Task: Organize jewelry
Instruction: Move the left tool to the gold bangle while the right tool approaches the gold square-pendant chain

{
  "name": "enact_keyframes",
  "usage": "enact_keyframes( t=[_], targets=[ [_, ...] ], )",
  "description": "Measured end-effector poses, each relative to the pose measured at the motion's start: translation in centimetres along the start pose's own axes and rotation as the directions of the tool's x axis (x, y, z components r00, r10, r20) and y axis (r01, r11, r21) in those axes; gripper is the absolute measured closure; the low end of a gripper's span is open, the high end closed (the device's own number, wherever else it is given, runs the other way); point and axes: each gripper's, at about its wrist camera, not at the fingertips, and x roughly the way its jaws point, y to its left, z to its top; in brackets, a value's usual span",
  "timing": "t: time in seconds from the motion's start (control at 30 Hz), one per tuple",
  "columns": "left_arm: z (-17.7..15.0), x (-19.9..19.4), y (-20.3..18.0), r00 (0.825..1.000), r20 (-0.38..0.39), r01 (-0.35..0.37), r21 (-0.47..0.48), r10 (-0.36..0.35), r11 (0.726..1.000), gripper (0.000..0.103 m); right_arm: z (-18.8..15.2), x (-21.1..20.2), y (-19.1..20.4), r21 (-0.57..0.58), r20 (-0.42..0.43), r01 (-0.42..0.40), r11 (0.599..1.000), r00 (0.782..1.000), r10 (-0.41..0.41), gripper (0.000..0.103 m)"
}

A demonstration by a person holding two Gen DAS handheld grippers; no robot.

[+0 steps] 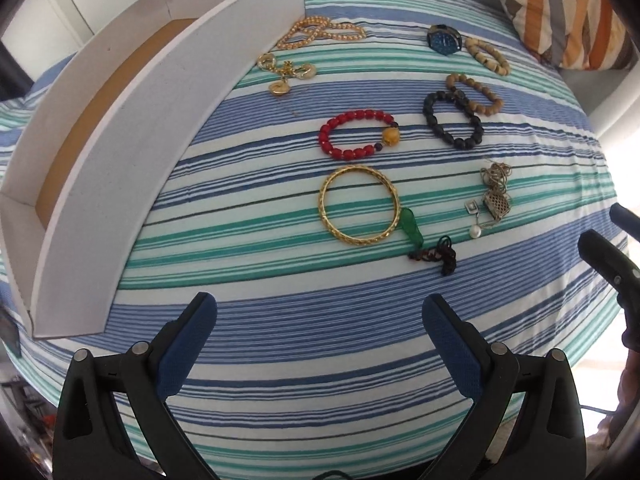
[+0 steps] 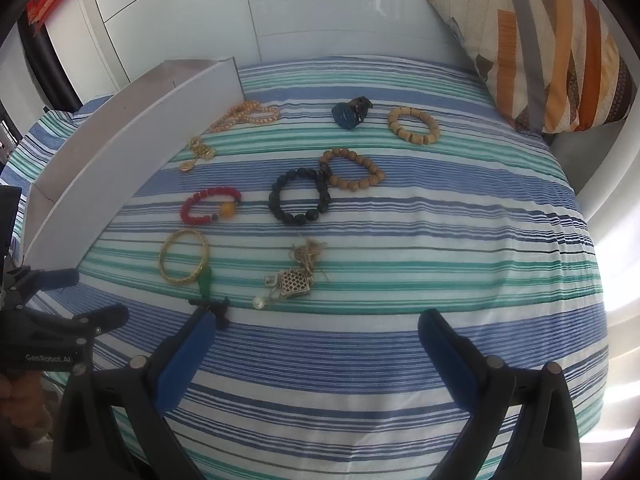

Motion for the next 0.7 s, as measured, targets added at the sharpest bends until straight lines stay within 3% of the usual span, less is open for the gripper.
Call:
enact_keyframes(
  t=[0.23,0.5,0.7],
  targets=[
    [1.2,-0.8,0.5,0.999,-0.034,-0.009,0.001,0.009,1.000,0.001,1.6,-0.3,-0.6,0.011,-0.040,0.024,1.000,0.999,-0.024,0.000],
    [2.0,3.8,3.1,0.980,-0.125,0.142,-0.117,-0.157,0.983,0.001,1.7,2.9,-1.3,-0.042,-0.123,0.057,0.998,0.990,-0.061,0.000],
    [4.0,6.0,3.0,0.979,-0.126,0.141,-0.132,-0.158,0.981,0.003,1.6,5.3,-1.6,-0.020,-0.185,0.024,1.000,0.982,-0.027,0.000]
  ],
)
